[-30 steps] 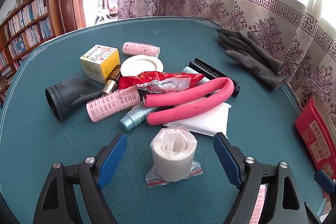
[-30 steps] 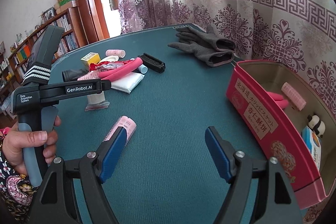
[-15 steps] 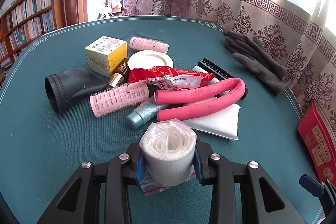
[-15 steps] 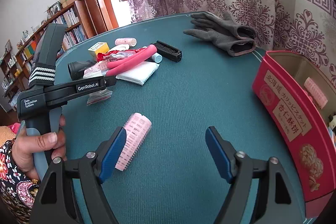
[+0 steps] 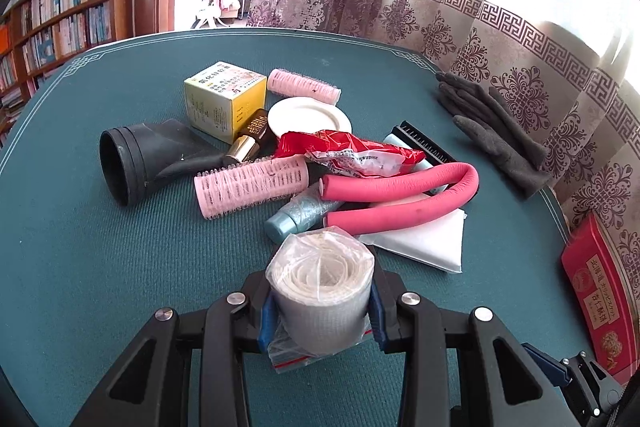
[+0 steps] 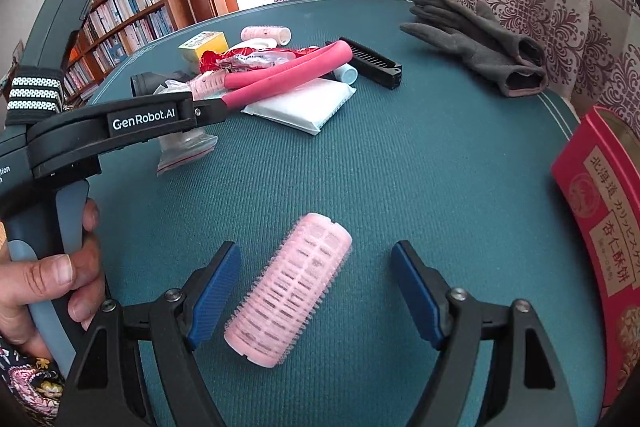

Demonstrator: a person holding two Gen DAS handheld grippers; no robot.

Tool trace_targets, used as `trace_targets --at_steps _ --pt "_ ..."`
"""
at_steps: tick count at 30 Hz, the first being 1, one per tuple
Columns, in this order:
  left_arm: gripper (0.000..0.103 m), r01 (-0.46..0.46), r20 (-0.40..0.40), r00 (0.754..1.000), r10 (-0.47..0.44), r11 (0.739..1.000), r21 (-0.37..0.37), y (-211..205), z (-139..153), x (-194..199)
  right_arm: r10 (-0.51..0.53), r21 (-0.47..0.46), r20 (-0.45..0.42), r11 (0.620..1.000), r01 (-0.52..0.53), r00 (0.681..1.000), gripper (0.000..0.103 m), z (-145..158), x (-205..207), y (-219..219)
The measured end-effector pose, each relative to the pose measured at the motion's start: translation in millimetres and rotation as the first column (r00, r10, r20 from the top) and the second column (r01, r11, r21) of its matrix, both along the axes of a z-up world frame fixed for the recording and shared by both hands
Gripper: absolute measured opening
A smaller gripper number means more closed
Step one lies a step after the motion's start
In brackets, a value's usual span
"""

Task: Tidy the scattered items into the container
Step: 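Grasp the pink hair roller with the right gripper while the left gripper holds the tape roll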

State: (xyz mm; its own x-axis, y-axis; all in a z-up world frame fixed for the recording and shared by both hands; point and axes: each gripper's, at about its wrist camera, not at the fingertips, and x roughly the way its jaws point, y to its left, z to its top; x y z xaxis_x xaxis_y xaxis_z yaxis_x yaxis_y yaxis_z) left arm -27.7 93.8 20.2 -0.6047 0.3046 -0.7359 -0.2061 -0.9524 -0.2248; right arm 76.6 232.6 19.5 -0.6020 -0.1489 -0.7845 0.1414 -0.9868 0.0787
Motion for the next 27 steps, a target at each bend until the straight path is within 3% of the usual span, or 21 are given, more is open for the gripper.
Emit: trace_targets --at_steps 4,7,9,27 --pt "0.038 -0.003 0.005 1.0 0.003 1.0 0.001 0 -2 0 0.011 0.042 -0.025 0.999 -0.01 1.0 0.048 1 3 -3" --pt "0.038 -0.002 0.002 1.0 0.002 1.0 -0.001 0 -2 0 0.004 0.035 -0.027 0.999 -0.003 1.0 0.042 1 5 1" --pt "0.038 0.0 -0.001 1.0 0.0 1.0 -0.003 1 -1 1 -0.001 0.023 -0.028 1.0 0.002 1.0 0.033 3 7 4" --pt "0.038 0.023 -0.047 0.999 -0.023 1.0 -0.012 9 11 13 -0.1 -0.06 -0.177 0.994 0.091 0.979 0.033 49 39 37"
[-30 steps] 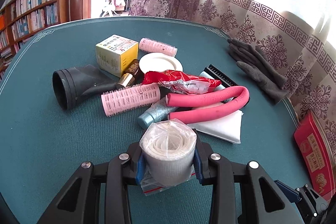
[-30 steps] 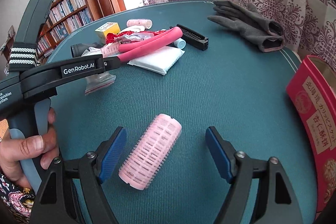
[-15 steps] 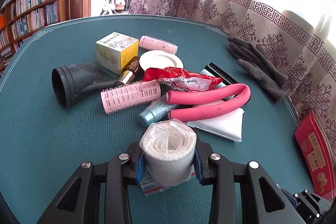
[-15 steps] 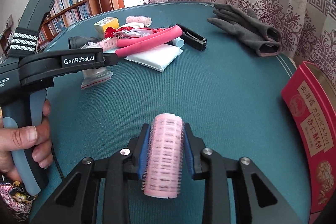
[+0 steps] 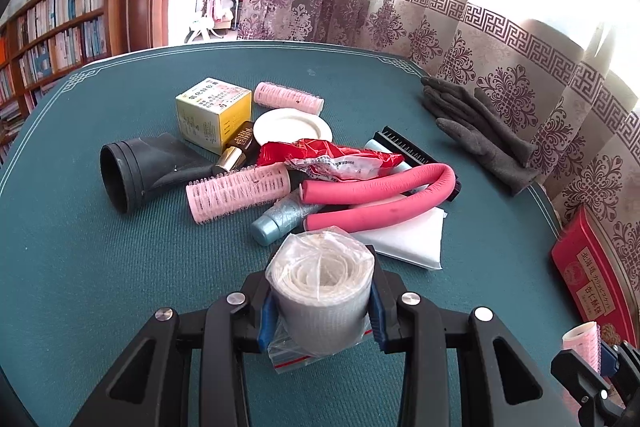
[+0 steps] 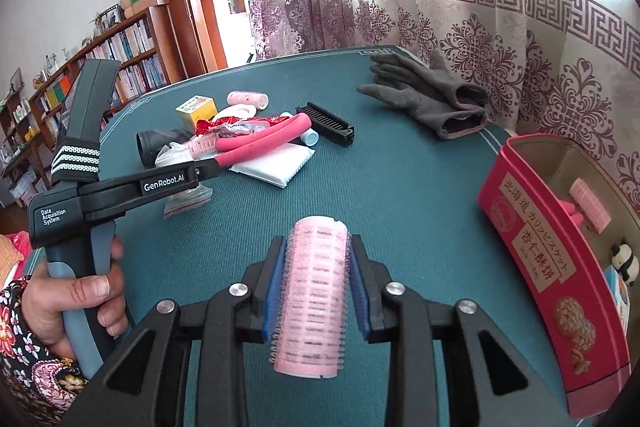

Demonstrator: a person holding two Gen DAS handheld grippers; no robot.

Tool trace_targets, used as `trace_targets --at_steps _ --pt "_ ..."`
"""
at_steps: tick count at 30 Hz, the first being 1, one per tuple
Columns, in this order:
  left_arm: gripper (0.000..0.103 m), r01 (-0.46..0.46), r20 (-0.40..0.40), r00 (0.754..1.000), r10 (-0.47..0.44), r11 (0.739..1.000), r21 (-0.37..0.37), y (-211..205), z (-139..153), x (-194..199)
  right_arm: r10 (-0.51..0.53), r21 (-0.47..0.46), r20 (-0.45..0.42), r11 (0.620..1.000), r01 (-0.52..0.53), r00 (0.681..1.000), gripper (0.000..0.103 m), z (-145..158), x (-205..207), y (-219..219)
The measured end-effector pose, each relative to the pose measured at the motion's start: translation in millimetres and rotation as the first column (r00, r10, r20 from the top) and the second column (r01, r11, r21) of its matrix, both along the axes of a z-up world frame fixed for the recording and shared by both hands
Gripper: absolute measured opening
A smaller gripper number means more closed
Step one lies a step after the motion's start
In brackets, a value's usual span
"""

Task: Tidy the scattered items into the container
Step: 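Grasp the pink hair roller with the right gripper while the left gripper holds the tape roll, then carry the pink roller and bagged tape roll over the red tin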

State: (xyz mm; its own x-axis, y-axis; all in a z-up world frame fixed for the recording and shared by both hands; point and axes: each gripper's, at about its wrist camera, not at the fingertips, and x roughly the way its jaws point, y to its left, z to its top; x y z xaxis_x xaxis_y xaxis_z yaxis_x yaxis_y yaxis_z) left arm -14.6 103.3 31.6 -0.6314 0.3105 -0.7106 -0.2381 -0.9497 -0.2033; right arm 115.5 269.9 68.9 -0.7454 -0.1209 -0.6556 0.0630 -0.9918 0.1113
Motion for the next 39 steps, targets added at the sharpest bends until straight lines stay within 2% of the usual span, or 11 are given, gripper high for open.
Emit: trace_targets --at_steps 9,20,29,39 --pt "0.038 0.051 -0.04 0.998 -0.052 0.998 -0.027 19 19 17 -0.123 -0.02 -0.087 0.992 0.121 0.989 0.033 25 21 42" --pt "0.038 0.166 -0.084 0.982 -0.17 0.984 -0.057 71 45 41 -0.359 -0.038 -0.165 0.933 0.358 0.918 0.033 49 52 131" --pt "0.038 0.309 -0.133 0.938 -0.32 0.946 -0.1 143 74 65 -0.427 0.01 -0.209 0.899 0.438 0.88 0.033 61 76 179" --pt "0.038 0.425 -0.167 0.88 -0.444 0.895 -0.137 228 95 92 -0.427 0.005 -0.224 0.898 0.439 0.876 0.033 60 88 210"
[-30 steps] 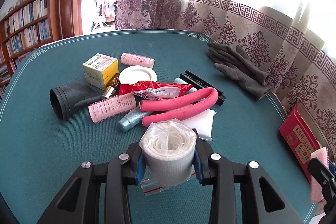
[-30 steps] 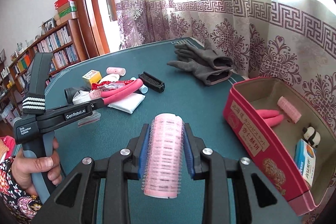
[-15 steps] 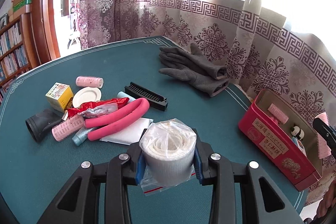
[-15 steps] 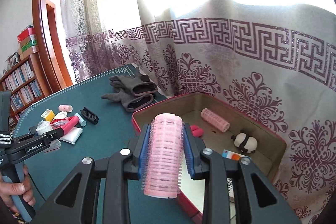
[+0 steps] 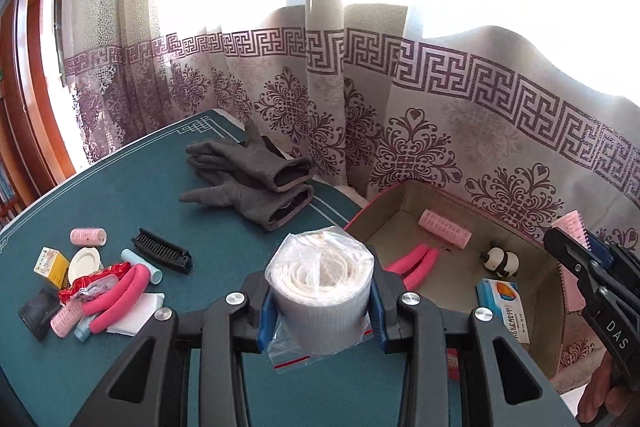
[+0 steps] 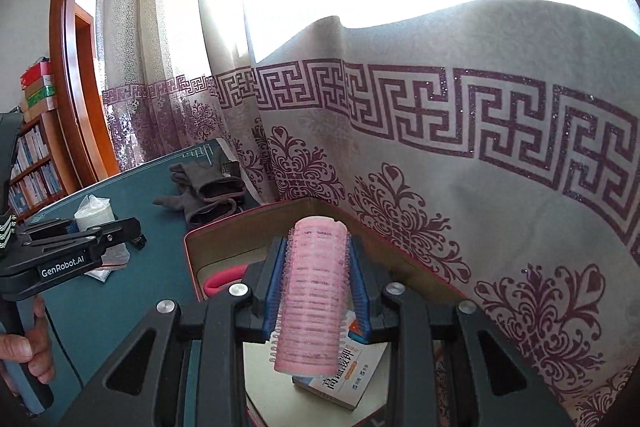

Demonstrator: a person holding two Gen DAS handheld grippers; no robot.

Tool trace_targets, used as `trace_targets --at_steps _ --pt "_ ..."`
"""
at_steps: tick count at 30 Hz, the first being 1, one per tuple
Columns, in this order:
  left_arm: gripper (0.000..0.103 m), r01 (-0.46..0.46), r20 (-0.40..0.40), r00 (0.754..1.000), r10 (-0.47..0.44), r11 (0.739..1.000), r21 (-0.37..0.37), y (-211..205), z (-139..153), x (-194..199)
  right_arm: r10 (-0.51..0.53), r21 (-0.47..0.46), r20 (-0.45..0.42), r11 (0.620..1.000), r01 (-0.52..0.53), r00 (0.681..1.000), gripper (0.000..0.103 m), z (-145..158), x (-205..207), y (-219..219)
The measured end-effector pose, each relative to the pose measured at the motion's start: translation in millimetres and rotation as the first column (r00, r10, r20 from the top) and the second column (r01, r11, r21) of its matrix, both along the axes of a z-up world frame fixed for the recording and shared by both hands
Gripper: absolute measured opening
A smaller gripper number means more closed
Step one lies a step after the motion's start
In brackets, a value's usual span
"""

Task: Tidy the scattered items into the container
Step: 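Carry the pink roller and bagged tape roll over the red tin, then open both grippers to drop the roller and tape roll into the tin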

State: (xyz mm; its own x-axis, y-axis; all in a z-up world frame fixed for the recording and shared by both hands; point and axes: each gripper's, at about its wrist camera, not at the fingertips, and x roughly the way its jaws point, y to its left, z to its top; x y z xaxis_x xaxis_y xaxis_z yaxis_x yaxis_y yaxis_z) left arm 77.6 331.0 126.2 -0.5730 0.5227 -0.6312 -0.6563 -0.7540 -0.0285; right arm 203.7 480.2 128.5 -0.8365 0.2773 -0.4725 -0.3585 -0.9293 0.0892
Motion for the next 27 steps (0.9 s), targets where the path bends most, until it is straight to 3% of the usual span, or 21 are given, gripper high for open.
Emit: trace_targets --at_steps 14,17,19,20,21,23,27 --pt "0.038 0.08 -0.007 0.997 -0.08 0.996 -0.033 80 0 19 0.009 -0.001 -0.005 1.0 -0.009 1.0 0.033 -9 23 25" --pt "0.044 0.082 0.001 0.997 -0.082 0.996 -0.039 88 -3 18 0.011 0.002 -0.001 1.0 -0.011 1.0 0.034 -10 26 29" --pt "0.059 0.09 0.016 0.996 -0.09 0.995 -0.041 91 -6 16 0.033 -0.001 0.012 0.999 -0.033 0.999 0.043 -11 26 29" --pt "0.081 0.086 0.011 0.996 -0.086 0.996 -0.037 91 -6 16 0.042 -0.001 0.012 0.999 -0.042 0.999 0.063 -12 27 29" --pt "0.092 0.073 -0.003 0.997 -0.073 0.997 -0.031 90 -5 17 0.042 -0.001 -0.003 0.999 -0.042 0.999 0.084 -13 29 29" --pt "0.092 0.05 -0.023 0.998 -0.051 0.998 -0.034 87 -5 16 0.038 0.009 -0.041 0.999 -0.037 0.998 0.087 -12 36 29" --pt "0.092 0.002 -0.019 1.0 -0.003 0.999 -0.052 80 -6 7 0.044 0.035 -0.036 0.998 -0.043 0.998 0.087 -12 37 28"
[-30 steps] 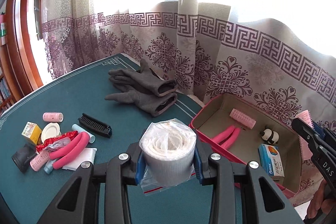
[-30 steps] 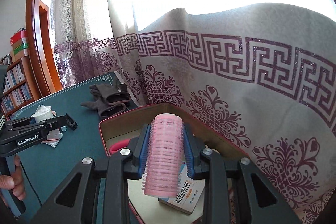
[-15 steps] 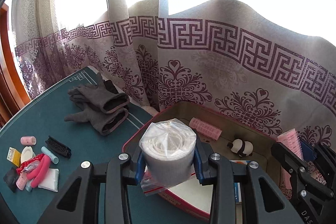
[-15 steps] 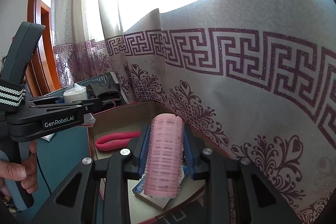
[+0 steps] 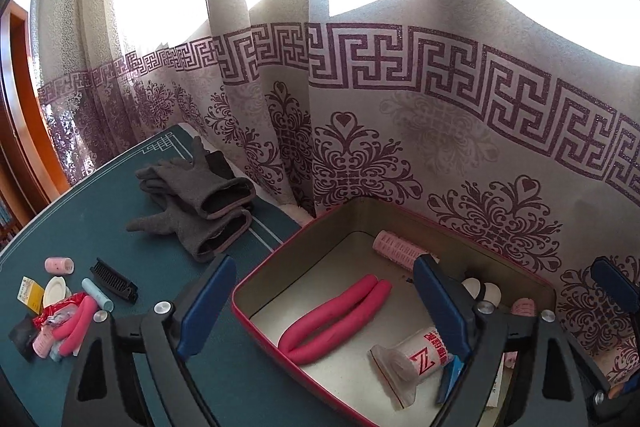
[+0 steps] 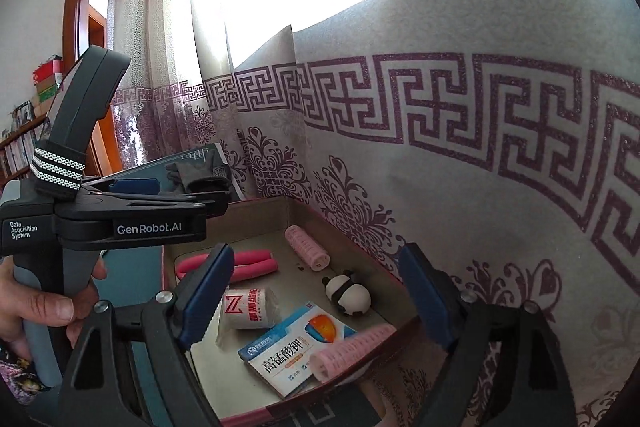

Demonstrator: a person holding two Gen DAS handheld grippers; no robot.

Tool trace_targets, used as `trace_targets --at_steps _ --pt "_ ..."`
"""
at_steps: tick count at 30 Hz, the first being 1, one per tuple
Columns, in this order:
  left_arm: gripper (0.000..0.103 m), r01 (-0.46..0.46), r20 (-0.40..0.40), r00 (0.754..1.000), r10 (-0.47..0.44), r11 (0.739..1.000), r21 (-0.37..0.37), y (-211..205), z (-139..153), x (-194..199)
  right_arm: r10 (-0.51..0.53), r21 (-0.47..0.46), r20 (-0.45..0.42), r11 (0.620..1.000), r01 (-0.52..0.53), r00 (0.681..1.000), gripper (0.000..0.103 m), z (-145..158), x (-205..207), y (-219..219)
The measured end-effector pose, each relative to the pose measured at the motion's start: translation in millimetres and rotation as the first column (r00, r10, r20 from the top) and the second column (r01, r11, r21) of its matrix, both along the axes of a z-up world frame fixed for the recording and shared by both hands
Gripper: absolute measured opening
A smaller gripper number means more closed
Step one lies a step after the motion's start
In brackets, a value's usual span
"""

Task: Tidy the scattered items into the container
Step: 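Open both grippers to drop the roller and tape roll into the tin, then move both grippers back from the tin toward the items on the table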

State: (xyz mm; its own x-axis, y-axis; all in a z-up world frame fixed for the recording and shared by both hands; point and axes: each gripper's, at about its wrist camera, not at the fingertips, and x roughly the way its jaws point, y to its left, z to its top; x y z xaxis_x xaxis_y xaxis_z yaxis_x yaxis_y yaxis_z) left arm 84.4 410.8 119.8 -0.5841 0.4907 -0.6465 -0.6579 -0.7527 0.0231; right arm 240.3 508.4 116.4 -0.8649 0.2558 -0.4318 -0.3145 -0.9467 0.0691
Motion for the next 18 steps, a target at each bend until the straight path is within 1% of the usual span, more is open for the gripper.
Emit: trace_targets --at_steps 5,6,7,10,15,18 --pt "0.093 -0.074 0.023 0.997 0.074 0.997 -0.003 -10 -3 -18 0.023 -0.042 0.015 0.999 -0.023 1.0 0.088 -8 -5 5" --pt "0.099 -0.084 0.025 0.996 0.084 0.996 -0.005 -10 -4 -21 0.031 -0.051 0.02 0.998 -0.03 0.999 0.088 -10 -6 5" --pt "0.103 -0.094 0.022 0.995 0.094 0.996 -0.005 -11 -4 -23 0.04 -0.058 0.024 0.998 -0.039 0.999 0.088 -12 -8 5" --pt "0.102 -0.112 0.011 0.994 0.112 0.994 -0.02 -13 -7 -27 0.07 -0.059 0.032 0.996 -0.068 0.997 0.088 -13 -12 2" --pt "0.102 -0.141 0.003 0.99 0.142 0.988 -0.061 -16 -11 -34 0.105 -0.017 0.026 0.994 -0.105 0.994 0.089 -7 -14 -4" --pt "0.102 -0.157 -0.008 0.988 0.157 0.985 -0.071 -19 -8 -36 0.126 -0.024 0.038 0.992 -0.125 0.991 0.09 -5 -17 -3"
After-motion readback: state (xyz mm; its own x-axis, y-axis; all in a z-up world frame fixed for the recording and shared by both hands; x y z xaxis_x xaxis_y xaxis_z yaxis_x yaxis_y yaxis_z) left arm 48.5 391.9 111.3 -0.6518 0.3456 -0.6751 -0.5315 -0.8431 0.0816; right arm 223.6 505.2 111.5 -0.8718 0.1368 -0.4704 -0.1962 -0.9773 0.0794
